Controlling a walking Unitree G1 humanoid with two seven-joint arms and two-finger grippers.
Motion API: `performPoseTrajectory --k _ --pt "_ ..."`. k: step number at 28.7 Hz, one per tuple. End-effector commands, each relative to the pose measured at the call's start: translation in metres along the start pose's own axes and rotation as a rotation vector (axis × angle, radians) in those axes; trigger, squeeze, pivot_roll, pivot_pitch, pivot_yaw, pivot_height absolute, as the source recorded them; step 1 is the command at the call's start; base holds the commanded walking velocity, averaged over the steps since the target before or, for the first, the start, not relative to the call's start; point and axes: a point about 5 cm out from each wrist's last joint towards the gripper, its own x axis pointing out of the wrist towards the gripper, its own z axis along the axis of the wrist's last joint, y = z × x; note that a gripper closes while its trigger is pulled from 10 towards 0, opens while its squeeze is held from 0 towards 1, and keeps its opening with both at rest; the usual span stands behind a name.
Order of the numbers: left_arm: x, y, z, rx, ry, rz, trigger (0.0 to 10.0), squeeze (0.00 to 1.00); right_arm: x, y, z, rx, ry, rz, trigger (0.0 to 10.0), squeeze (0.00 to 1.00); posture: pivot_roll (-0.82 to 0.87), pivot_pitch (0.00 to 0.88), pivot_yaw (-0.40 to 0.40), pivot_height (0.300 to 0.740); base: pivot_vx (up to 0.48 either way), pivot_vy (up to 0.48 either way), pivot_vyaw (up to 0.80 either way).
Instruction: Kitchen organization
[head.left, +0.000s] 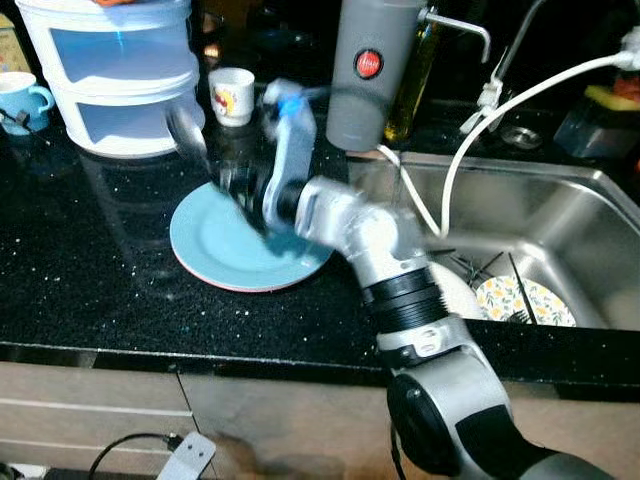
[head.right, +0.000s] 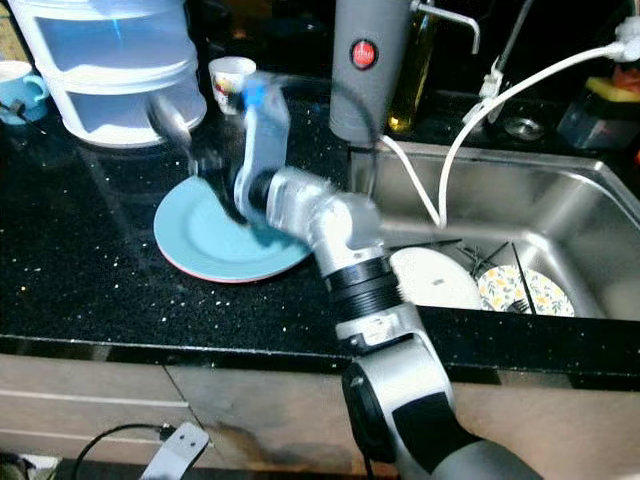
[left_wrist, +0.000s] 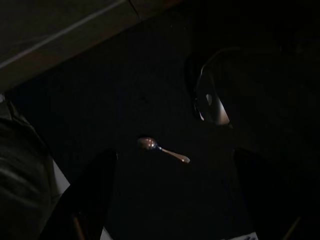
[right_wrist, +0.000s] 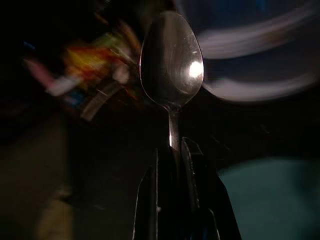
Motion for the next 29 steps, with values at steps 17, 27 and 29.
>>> performPoseTrajectory --k 17,27,29 --pt "0.004 -0.018 -0.004 -0.008 0.017 -0.076 10.0 0.0 -0.096 -0.015 -0.011 0.077 -0.129 0.106 10.0 0.0 -0.03 0.0 -0.072 0.74 0.0 0.0 0.0" --pt "0.004 -0.017 -0.005 0.003 0.024 -0.079 10.0 0.0 -0.14 -0.067 0.008 -0.068 -0.121 -0.282 10.0 0.0 -0.04 0.0 -0.06 0.74 0.0 0.0 0.0" --pt "0.004 -0.017 -0.005 0.005 0.025 -0.079 10.0 0.0 -0.159 -0.086 0.018 -0.136 -0.107 -0.442 10.0 0.0 -0.05 0.0 -0.057 0.74 0.0 0.0 -0.27"
